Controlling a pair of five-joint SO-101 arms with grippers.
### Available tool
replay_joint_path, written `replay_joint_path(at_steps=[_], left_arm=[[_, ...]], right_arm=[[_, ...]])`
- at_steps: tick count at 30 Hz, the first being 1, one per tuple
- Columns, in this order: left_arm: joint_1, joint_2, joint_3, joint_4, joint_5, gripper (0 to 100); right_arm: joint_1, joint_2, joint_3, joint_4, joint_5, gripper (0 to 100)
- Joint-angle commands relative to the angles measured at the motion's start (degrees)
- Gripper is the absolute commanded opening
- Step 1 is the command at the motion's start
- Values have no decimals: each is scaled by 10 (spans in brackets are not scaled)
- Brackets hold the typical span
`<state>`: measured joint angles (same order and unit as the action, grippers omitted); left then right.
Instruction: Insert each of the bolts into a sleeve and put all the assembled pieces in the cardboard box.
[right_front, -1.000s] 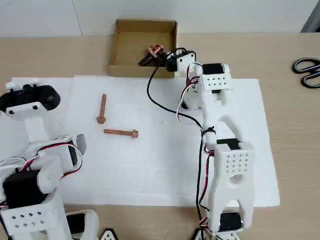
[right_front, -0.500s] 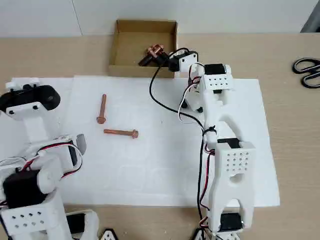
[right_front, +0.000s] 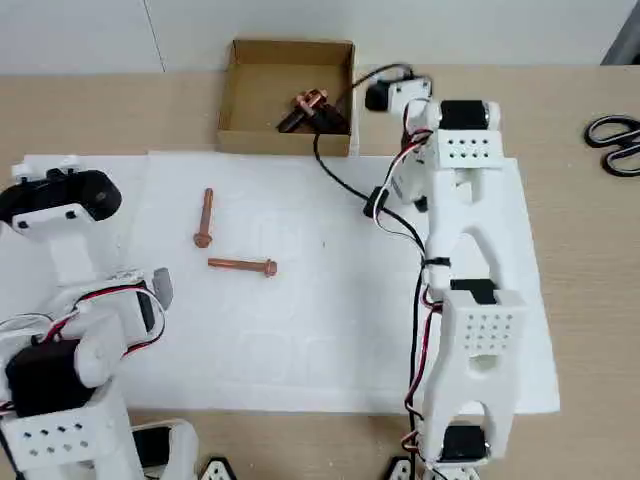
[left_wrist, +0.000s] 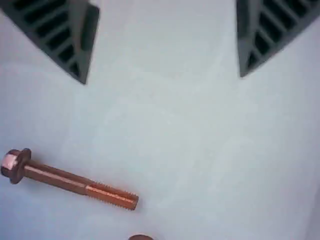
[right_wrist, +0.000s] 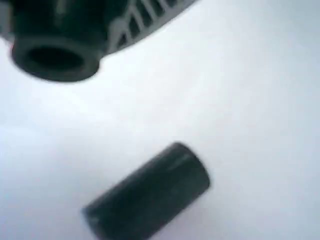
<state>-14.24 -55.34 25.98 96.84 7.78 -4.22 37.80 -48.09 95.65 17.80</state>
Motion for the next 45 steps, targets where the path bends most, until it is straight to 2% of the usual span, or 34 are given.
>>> replay_joint_path(at_steps=[1, 6, 12, 20, 25, 30, 45], left_arm=[[2, 0, -5, -5, -1, 184], [2, 0, -5, -5, -1, 184], [2, 0, -5, -5, -1, 184], [2, 0, -5, -5, -2, 185], [2, 0, -5, -5, -2, 185], [2, 0, -5, -5, -2, 185], [2, 0, -5, -5, -2, 185]], right_arm=[[-7, -74, 12, 12, -46, 4], [-51, -170, 162, 11, -84, 4], [-107, -293, 335, 4, -90, 7], [-116, -279, 448, -74, -95, 8], [-115, -218, 467, -133, -100, 13], [-116, -159, 466, -163, -117, 115], [-116, -144, 465, -126, -118, 135]])
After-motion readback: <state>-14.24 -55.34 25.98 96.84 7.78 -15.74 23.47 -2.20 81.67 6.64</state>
